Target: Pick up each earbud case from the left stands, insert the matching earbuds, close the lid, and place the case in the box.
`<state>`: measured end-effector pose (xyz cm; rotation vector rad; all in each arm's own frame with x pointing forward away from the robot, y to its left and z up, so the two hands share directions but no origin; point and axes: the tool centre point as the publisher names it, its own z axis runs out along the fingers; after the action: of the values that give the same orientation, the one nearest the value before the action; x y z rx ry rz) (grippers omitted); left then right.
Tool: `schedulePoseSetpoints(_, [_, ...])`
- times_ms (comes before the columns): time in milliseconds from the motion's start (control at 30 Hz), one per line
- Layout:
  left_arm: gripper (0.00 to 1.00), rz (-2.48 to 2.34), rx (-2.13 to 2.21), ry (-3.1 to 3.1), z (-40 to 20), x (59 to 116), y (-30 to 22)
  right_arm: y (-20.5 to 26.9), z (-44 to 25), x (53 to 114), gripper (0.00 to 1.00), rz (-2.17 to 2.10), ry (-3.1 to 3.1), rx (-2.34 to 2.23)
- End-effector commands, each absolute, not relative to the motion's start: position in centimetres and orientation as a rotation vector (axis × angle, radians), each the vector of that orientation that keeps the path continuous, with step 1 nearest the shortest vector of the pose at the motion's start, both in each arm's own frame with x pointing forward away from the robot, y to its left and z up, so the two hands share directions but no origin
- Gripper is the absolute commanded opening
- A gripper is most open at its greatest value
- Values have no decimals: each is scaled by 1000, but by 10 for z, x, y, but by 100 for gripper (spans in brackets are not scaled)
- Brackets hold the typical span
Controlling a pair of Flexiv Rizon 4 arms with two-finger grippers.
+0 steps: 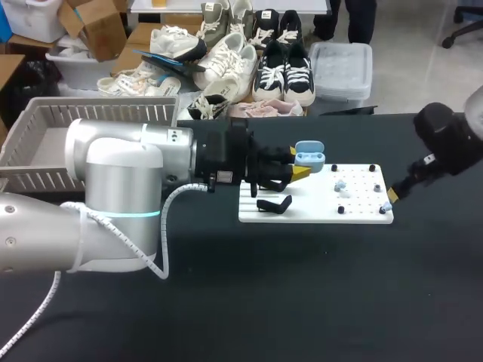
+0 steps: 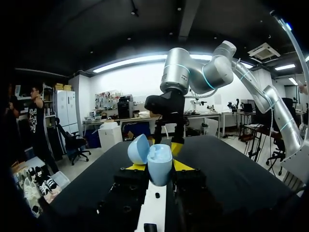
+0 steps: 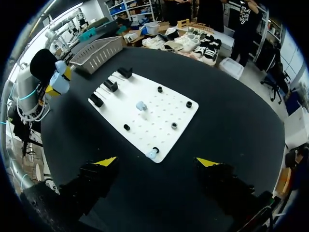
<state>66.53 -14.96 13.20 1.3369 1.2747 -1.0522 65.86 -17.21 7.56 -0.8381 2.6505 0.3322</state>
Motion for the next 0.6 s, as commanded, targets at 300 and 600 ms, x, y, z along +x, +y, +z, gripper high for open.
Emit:
schedulePoseSetpoints(300, [0,-1045,1329,1275,131,663,-150,-158,67,651,100,40,2696,-973])
schedulePoseSetpoints(600, [0,-1045,1329,1275,131,663,-150,-154,59,642,100,-34,2714,-837])
